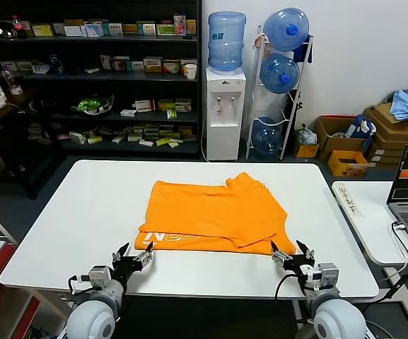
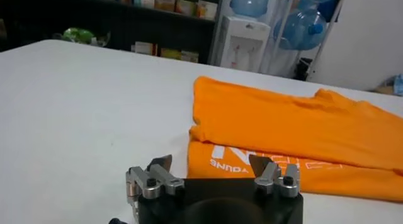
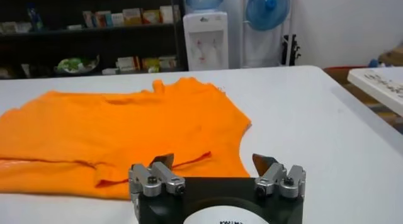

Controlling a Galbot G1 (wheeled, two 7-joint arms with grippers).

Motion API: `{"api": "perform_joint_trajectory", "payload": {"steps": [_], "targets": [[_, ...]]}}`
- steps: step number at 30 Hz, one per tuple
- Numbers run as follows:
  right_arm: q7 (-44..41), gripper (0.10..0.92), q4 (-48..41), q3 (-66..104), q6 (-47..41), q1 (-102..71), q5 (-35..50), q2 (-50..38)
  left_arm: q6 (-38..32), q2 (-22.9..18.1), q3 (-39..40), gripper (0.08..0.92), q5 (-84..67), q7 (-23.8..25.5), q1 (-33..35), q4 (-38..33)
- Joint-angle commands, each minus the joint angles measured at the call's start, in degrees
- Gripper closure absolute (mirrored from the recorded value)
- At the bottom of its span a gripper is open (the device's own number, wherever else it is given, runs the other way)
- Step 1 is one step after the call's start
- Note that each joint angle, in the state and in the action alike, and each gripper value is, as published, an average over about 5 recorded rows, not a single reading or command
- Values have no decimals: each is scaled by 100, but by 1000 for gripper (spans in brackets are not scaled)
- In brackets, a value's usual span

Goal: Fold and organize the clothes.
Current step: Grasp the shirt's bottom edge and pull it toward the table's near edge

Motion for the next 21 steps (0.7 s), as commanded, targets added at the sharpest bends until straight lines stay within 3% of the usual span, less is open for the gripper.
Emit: {"api": "perform_joint_trajectory", "payload": {"steps": [1,11,15,21], "targets": [[25,203,-124,56,-160,-9,163,46,114,30,-41,177,-133,87,-64,253],[5,226,-197,-23,-153,115,254,58,97,39,-3,177,-130,120,-195,377],[13,324,-186,-46,-156,109,253,50,40,17,31,193,-112,130,-233,400],[41,497,-152,-34,-183,40,258,26,-50,16,60,341,-76,177,-237,401]]}}
